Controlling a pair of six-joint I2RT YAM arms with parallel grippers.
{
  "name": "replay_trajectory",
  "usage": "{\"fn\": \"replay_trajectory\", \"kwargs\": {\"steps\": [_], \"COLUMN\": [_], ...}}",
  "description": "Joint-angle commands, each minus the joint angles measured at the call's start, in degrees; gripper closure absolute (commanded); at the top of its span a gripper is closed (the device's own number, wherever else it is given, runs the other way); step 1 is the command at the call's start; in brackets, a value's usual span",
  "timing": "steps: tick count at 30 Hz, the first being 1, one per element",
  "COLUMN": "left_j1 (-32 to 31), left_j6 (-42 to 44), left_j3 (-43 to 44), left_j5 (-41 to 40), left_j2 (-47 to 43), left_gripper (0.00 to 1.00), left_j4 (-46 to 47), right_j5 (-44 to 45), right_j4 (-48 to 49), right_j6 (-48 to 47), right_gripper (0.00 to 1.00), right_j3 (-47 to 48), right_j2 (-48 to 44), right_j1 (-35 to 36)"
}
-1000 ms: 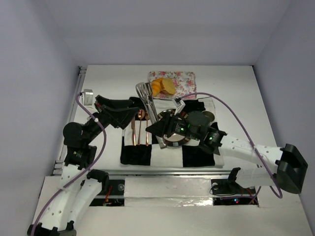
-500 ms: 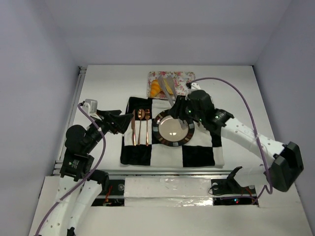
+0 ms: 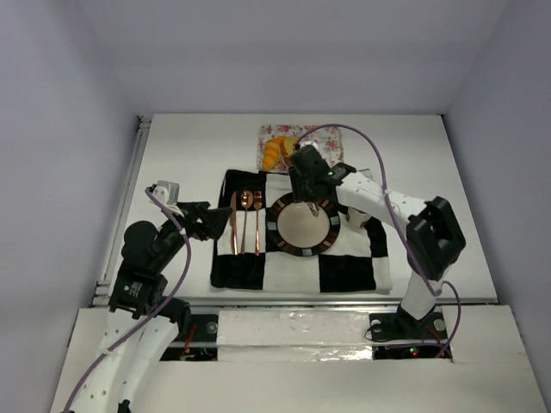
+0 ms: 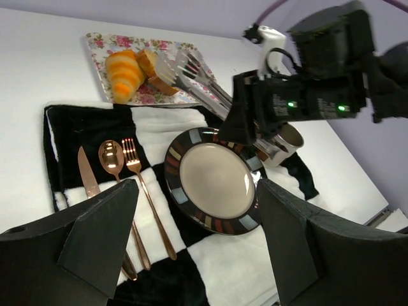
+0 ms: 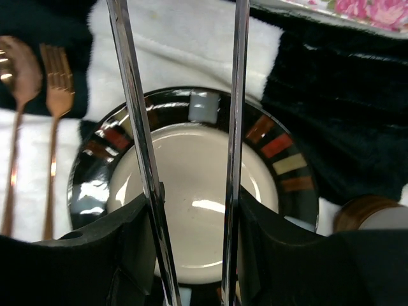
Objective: Place the bread
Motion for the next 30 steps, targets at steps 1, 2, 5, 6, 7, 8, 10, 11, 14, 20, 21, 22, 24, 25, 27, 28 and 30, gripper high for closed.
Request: {"fn": "replay_trajectory", "kwargs": {"steps": [1, 2, 5, 6, 7, 8, 10, 11, 14, 20, 21, 22, 24, 25, 27, 28, 30], "left_j1": [-0.99, -0.99, -1.52, -1.52, -1.52, -2.04, -2.05, -2.05, -2.05, -2.05, -2.05, -2.05, -2.05, -2.05, -2.05, -2.05, -2.05], "left_j6": [1.2, 1.2, 1.11, 1.02, 1.02, 1.11, 1.11, 1.11, 1.11, 1.11, 1.11, 1.11, 1.02, 1.02, 1.02, 1.02, 1.02], "left_j3": [-0.34, -0.16, -0.34, -0.42, -0.42, -0.34, -0.34, -0.34, -0.34, -0.34, -0.34, -0.34, -0.25, -0.34, -0.42, -0.34, -0.42], "left_j5": [-0.44, -0.7, -0.88, -0.88, -0.97, -0.88, -0.88, -0.88, -0.88, -1.14, -1.14, -1.23, -1.23, -1.41, -1.32, -1.49, -1.67], "left_j2": [-1.24, -1.5, -1.95, -1.86, -2.03, -2.12, -2.21, -2.21, -2.21, -2.21, -2.21, -2.21, -2.12, -2.12, -2.03, -1.95, -1.95], "left_gripper": [0.28, 0.28, 0.29, 0.29, 0.29, 0.29, 0.29, 0.29, 0.31, 0.33, 0.33, 0.33, 0.33, 0.34, 0.34, 0.34, 0.34], "left_j4": [1.19, 1.1, 1.02, 1.01, 0.93, 0.93, 0.93, 0.93, 0.84, 0.75, 0.75, 0.75, 0.75, 0.75, 0.75, 0.75, 0.66], "right_j5": [5.1, 5.45, 5.98, 6.33, 6.6, 6.95, 7.22, 7.74, 8.71, 8.97, 8.89, 8.8, 8.88, 8.8, 8.27, 8.1, 6.79], "right_j4": [-3.35, -3.79, -5.37, -5.81, -6.25, -6.52, -7.13, -7.22, -7.31, -6.09, -5.56, -4.95, -4.59, -4.24, -3.97, -3.62, -3.27], "right_j6": [-3.17, -3.34, -4.31, -4.66, -4.93, -5.19, -5.37, -5.46, -5.46, -5.46, -5.28, -4.93, -4.23, -4.05, -3.7, -3.61, -3.09], "right_gripper": [0.5, 0.5, 0.5, 0.5, 0.5, 0.5, 0.51, 0.51, 0.54, 0.7, 0.71, 0.74, 0.77, 0.79, 0.81, 0.81, 0.81], "right_j3": [6.18, 7.23, 10.66, 11.46, 12.59, 13.04, 13.83, 14.45, 14.89, 13.14, 12.0, 11.56, 10.5, 9.28, 7.78, 5.94, 3.48], "right_j2": [2.82, 3.79, 7.57, 8.53, 9.93, 10.56, 12.05, 12.49, 13.28, 12.59, 11.19, 10.4, 8.46, 5.93, 2.93, -0.39, -4.01], "right_j1": [0.12, 0.12, 0.12, 0.12, 0.12, -0.4, -0.41, -0.41, -0.41, -0.94, -0.94, -0.94, -0.94, -0.94, -0.94, -0.94, -0.94]}}
